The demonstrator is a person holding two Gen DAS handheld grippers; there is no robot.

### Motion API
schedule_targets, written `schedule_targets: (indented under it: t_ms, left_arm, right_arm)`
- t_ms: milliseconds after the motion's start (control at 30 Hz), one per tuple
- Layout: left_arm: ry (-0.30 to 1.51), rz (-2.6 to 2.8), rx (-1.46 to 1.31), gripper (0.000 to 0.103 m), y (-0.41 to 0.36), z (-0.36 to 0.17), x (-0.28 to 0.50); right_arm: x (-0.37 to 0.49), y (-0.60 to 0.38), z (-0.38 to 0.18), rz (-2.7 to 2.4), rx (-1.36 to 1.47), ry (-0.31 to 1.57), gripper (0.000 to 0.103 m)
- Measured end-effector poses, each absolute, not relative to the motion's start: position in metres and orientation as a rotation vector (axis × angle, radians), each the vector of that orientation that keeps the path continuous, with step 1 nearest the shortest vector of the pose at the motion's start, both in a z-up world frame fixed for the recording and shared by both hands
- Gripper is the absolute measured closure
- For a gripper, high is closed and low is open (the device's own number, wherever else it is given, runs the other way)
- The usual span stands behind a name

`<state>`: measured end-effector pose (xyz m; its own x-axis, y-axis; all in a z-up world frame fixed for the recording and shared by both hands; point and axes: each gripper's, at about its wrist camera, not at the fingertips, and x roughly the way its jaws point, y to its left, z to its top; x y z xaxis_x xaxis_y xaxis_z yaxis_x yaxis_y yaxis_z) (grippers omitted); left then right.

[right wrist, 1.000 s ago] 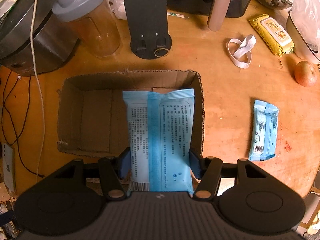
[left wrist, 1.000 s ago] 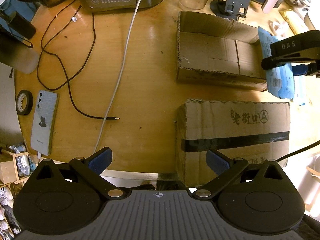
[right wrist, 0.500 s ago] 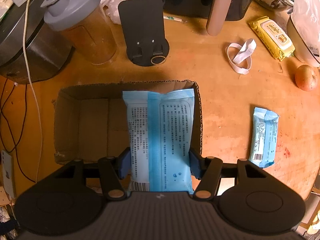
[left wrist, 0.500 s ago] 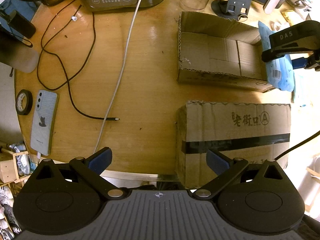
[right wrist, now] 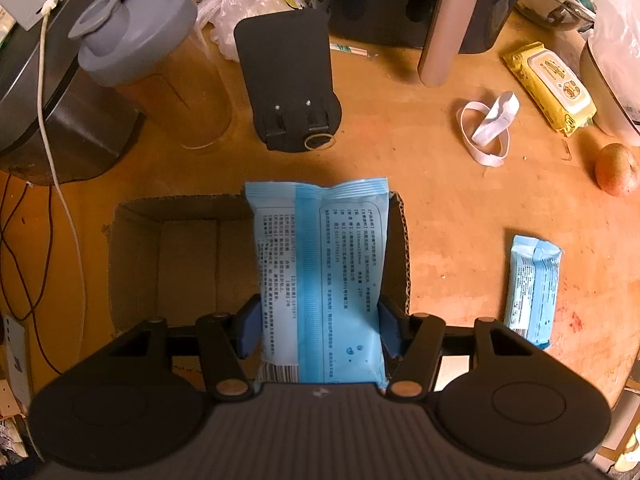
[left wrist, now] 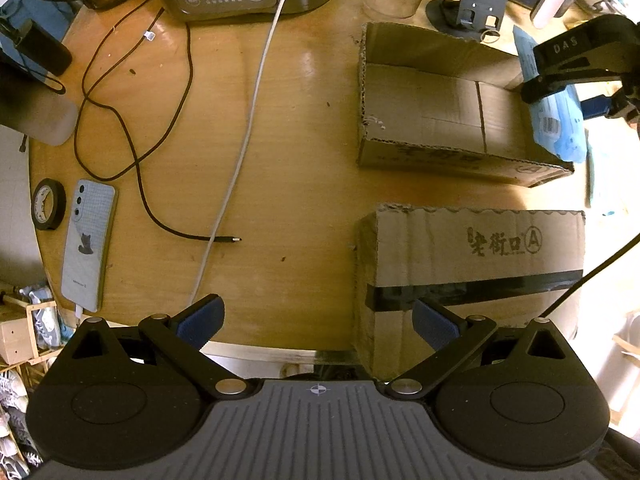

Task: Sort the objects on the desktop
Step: 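Bring the blue packet over the open cardboard box with the right tool, then lower the blue packet into the box and open the right tool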

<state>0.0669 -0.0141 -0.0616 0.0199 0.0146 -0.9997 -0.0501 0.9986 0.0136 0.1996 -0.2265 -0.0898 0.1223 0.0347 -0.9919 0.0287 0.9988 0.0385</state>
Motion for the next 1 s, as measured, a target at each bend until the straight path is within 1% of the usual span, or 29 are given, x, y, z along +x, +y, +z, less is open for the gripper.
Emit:
schedule_targets:
  t_ms: [567, 1000]
  left_arm:
    - [1.558, 0.059, -0.027, 0.000, -0.012, -0.064, 0.069]
    - [1.574, 0.072, -0.021, 0.000, -0.008, -0.068, 0.069]
  right_arm:
    - [0.210, -0.226, -0.100, 0.008, 0.055, 1.460, 0.045]
    - [0.210, -0.223, -0.133, 0.007, 0.050, 1.504, 0.046]
